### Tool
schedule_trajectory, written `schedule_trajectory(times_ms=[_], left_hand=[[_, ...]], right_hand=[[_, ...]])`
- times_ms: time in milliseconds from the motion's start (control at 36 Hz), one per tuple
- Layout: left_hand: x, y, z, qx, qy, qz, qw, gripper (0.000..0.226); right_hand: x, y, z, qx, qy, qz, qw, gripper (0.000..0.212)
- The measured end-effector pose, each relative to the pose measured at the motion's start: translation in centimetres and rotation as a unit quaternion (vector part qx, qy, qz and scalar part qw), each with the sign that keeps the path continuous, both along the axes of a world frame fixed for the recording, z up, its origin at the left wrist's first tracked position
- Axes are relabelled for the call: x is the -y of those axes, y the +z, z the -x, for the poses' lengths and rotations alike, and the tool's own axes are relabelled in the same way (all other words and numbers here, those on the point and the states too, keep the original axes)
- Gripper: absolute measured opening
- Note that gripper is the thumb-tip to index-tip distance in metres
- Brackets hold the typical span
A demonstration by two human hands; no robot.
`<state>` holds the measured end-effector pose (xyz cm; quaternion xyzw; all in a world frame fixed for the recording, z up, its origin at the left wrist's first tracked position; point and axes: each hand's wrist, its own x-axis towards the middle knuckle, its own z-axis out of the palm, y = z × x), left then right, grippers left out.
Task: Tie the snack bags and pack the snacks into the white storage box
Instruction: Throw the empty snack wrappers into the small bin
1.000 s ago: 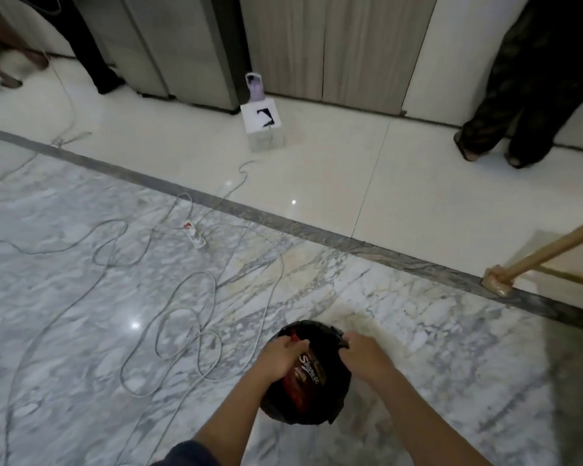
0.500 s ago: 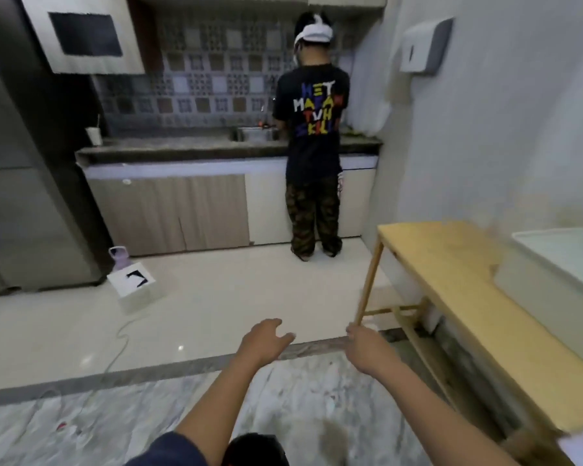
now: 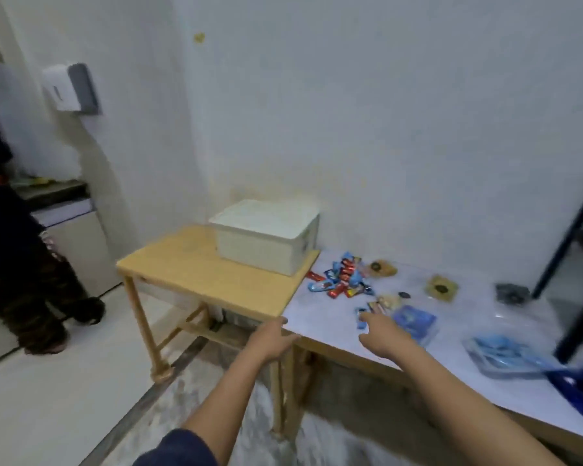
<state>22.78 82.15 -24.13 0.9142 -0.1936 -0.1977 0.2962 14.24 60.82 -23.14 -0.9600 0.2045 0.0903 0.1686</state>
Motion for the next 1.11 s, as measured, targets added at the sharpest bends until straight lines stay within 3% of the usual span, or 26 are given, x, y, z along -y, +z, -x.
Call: schedule_trajectory(times_ms=[250,361,639,833,917,1111], left_hand=[[23.0,1.6,9.0,0.009,-0.194,-0.006,0.981,0.054],[31.9,1.4,14.7,0.017,-0.258,-0.002,0.966,0.058],[48.8,-1.2,26.3,0.021,-0.352,0.001,0.936,0.05],[55.5,-4.6,27.1,0.058,-0.381,-0.06,0.921,0.052],[57.9,-6.0,25.5,0.068,-0.406,-0.078,0.908,0.064],[61.6,-10.4,21.9,0.093,-0.458,-0.082,0.88,0.089]], right_hand=[[17.5,1.9,18.5,-0.011,-0.225,0.007,0.974,0.049],[24.1,2.2,26.7,-0.006,-0.298,0.013,0.955,0.038],[37.4,0.8,40.3,0.004,-0.392,0.011,0.92,0.044],[43.7,-2.1,42.0,0.023,-0.394,-0.045,0.918,0.046],[46.1,-5.1,40.7,0.026,-0.376,-0.08,0.923,0.052],[49.4,-8.7,33.9,-0.003,-0.276,-0.062,0.959,0.056]])
